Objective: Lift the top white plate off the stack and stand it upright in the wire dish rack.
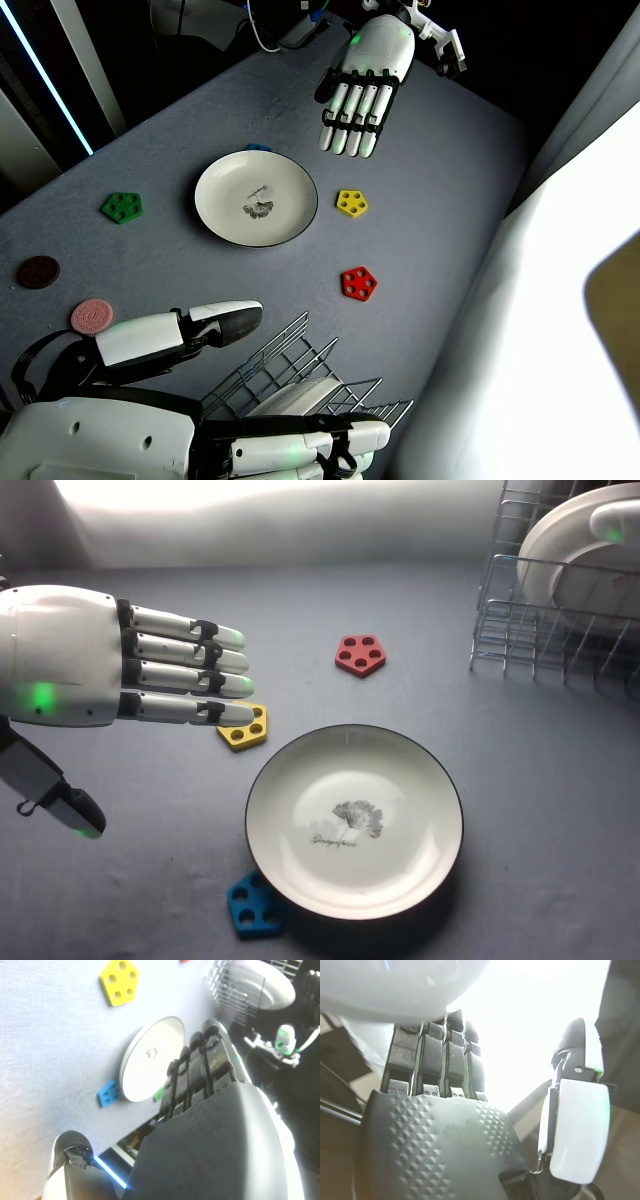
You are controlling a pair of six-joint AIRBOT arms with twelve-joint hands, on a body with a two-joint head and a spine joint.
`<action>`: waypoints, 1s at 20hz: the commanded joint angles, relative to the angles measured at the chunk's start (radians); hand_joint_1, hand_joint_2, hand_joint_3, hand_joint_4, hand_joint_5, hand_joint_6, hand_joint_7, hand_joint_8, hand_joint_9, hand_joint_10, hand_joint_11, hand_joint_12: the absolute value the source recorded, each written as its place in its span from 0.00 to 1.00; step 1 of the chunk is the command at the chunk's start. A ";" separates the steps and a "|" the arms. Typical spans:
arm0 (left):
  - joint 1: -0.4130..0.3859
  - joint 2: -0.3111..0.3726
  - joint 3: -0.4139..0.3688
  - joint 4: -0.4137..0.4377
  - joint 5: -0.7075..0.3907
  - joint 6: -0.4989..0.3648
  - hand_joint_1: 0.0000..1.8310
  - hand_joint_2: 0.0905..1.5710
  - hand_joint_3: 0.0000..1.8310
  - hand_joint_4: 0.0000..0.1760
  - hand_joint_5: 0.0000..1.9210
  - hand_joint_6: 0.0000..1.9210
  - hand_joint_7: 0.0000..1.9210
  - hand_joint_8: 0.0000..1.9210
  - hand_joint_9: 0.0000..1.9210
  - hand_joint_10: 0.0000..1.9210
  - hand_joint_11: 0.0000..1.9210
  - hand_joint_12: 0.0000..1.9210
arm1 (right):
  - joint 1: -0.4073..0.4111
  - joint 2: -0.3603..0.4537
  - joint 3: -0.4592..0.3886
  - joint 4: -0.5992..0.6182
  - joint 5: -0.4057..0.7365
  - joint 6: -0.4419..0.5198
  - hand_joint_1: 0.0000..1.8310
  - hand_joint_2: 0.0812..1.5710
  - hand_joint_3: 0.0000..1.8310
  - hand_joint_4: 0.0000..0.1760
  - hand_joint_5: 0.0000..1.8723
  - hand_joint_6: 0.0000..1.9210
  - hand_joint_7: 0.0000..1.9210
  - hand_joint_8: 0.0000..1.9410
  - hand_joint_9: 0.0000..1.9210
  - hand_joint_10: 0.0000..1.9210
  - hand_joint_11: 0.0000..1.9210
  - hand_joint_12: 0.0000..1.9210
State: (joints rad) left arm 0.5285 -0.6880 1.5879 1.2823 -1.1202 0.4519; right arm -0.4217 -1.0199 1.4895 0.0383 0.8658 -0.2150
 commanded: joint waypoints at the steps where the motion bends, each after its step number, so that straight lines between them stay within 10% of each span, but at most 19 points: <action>1: -0.019 0.008 -0.004 -0.078 -0.061 0.004 0.12 0.53 0.00 0.00 0.03 0.00 0.03 0.00 0.05 0.00 0.06 0.02 | 0.007 0.016 0.009 0.011 0.163 -0.004 0.43 0.58 0.00 0.00 0.20 0.00 0.24 0.00 0.25 0.01 0.28 0.02; 8: -0.019 0.009 -0.004 -0.078 -0.060 0.004 0.12 0.53 0.00 0.00 0.03 0.00 0.04 0.00 0.05 0.00 0.06 0.02 | 0.029 0.014 0.006 -0.209 0.302 -0.030 0.40 0.57 0.00 0.00 0.19 0.00 0.22 0.00 0.23 0.00 0.26 0.01; 14: -0.019 0.011 -0.004 -0.078 -0.061 0.004 0.12 0.53 0.00 0.00 0.03 0.00 0.05 0.00 0.06 0.00 0.07 0.02 | 0.068 0.038 -0.017 -0.374 0.350 -0.132 0.38 0.57 0.00 0.28 0.19 0.01 0.19 0.00 0.21 0.00 0.25 0.00; 20: -0.018 0.013 -0.004 -0.078 -0.065 0.005 0.11 0.54 0.00 0.00 0.03 0.00 0.05 0.00 0.06 0.00 0.06 0.02 | 0.093 0.084 -0.084 -0.521 0.349 -0.283 0.39 0.57 0.00 0.26 0.20 0.01 0.19 0.00 0.21 0.00 0.26 0.00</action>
State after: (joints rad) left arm 0.5285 -0.6868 1.5879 1.2823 -1.1225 0.4519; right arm -0.3370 -0.9463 1.3960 -0.5537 1.1080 -0.4957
